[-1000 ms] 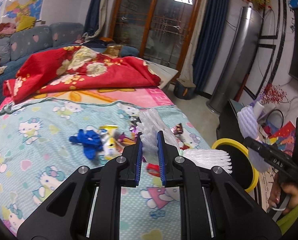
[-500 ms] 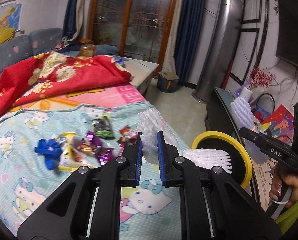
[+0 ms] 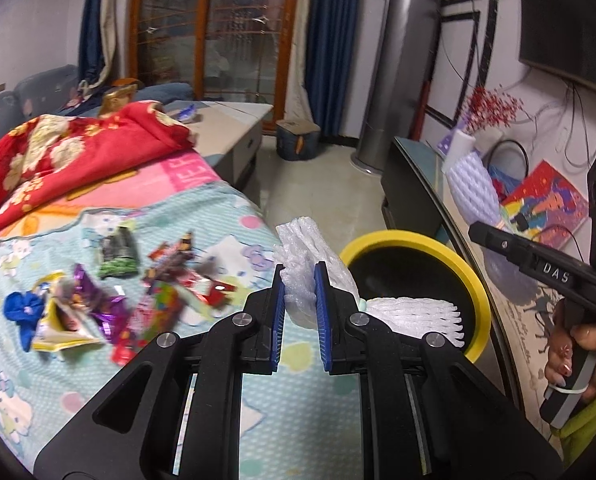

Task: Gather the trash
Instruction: 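Lift both foam nets and carry them over the yellow bin, then open both grippers to drop the foam nets into the bin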

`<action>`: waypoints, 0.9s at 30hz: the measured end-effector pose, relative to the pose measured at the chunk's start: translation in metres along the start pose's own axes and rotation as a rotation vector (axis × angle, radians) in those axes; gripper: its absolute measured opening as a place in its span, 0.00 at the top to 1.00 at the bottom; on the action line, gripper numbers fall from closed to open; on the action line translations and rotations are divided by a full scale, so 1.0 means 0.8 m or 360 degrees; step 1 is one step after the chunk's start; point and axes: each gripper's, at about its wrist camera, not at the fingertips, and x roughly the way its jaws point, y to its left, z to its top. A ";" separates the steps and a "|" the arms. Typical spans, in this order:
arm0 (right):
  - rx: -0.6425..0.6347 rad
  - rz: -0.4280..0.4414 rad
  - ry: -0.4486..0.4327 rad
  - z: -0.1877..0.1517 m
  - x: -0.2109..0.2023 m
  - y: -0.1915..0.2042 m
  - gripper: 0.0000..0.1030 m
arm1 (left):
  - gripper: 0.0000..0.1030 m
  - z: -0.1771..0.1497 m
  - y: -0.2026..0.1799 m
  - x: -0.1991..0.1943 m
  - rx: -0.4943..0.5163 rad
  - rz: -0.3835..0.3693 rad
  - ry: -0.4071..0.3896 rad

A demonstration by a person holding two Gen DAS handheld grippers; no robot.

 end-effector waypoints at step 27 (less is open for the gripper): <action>0.0253 -0.0110 0.0075 -0.028 0.005 -0.107 0.66 | 0.90 -0.025 -0.098 0.111 0.0190 -0.0103 0.0248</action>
